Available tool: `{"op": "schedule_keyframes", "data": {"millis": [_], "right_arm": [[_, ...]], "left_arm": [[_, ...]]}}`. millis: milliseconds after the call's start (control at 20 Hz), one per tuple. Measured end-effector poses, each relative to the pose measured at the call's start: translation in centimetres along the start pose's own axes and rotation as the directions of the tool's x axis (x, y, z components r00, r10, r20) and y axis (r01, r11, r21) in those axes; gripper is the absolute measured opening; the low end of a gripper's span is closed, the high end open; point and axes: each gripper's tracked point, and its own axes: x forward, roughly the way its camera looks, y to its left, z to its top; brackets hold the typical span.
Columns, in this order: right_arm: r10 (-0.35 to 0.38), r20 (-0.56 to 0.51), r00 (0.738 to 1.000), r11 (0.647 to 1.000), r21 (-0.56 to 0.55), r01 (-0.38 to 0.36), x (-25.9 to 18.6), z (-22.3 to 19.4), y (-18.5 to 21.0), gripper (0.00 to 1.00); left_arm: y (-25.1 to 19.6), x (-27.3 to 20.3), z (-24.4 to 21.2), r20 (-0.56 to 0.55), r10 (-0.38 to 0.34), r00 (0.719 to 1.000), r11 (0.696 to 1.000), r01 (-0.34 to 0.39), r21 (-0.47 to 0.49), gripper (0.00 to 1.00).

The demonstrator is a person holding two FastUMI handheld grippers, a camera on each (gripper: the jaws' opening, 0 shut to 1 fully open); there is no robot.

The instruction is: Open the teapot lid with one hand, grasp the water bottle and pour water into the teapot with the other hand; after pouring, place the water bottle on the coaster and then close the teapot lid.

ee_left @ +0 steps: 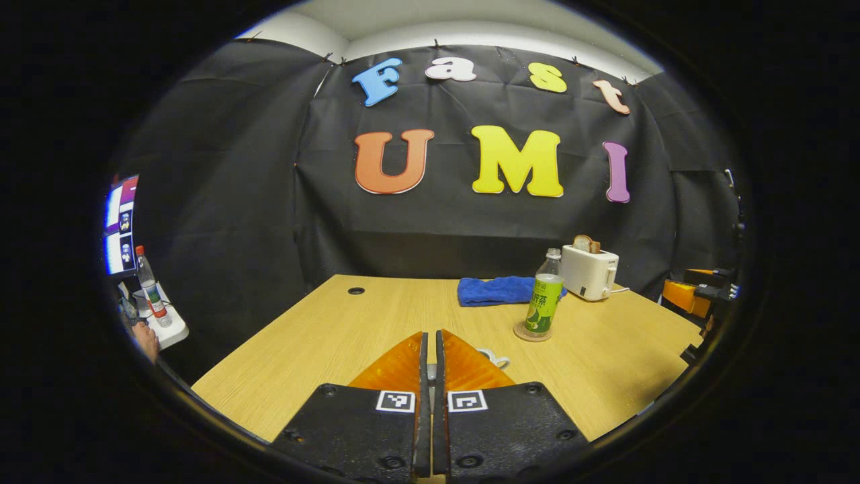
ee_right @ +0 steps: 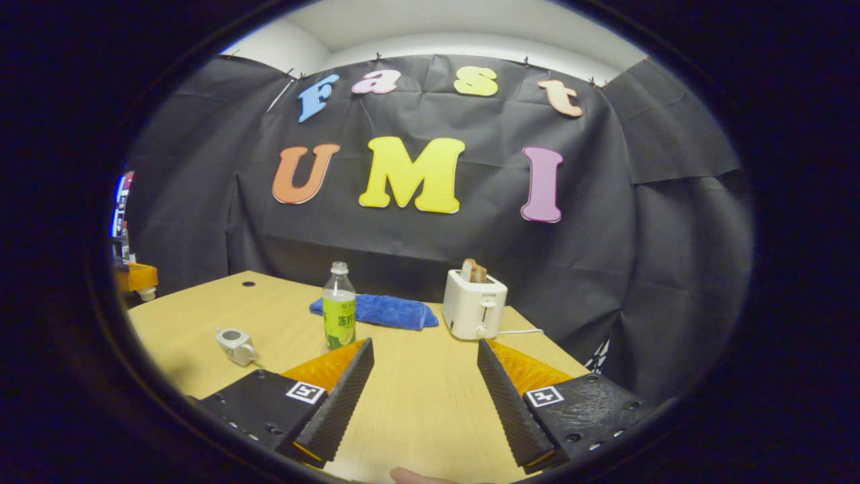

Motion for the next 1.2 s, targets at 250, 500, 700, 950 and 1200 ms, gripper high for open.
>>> {"op": "schedule_keyframes", "data": {"millis": [250,500,700,950,1200], "right_arm": [[-0.042,0.039,0.998,0.999,0.015,0.041,-1.6,1.0,-4.0,0.92],[-0.023,-0.036,0.999,0.994,0.102,0.027,-0.3,-0.6,-5.4,0.92],[-0.060,-0.094,0.994,0.991,0.117,0.071,0.2,-1.8,-6.9,0.92],[-0.043,-0.034,0.999,0.990,0.130,0.047,-0.4,0.0,-7.7,0.92],[-0.035,-0.030,0.999,0.991,0.127,0.039,-0.3,0.1,-7.9,0.88]], "left_arm": [[-1.8,-0.2,0.5,0.041,0.038,0.998,0.999,-0.037,-0.013,0.04],[-4.4,1.5,2.0,0.071,-0.007,0.997,1.000,0.008,-0.015,0.05],[-5.8,5.1,1.3,0.059,-0.059,0.997,0.998,0.060,-0.005,0.04],[-6.6,9.7,0.1,0.078,-0.084,0.993,0.996,0.082,0.023,0.05],[-7.0,12.4,-3.2,0.046,-0.095,0.994,0.995,0.094,0.010,0.06]]}}
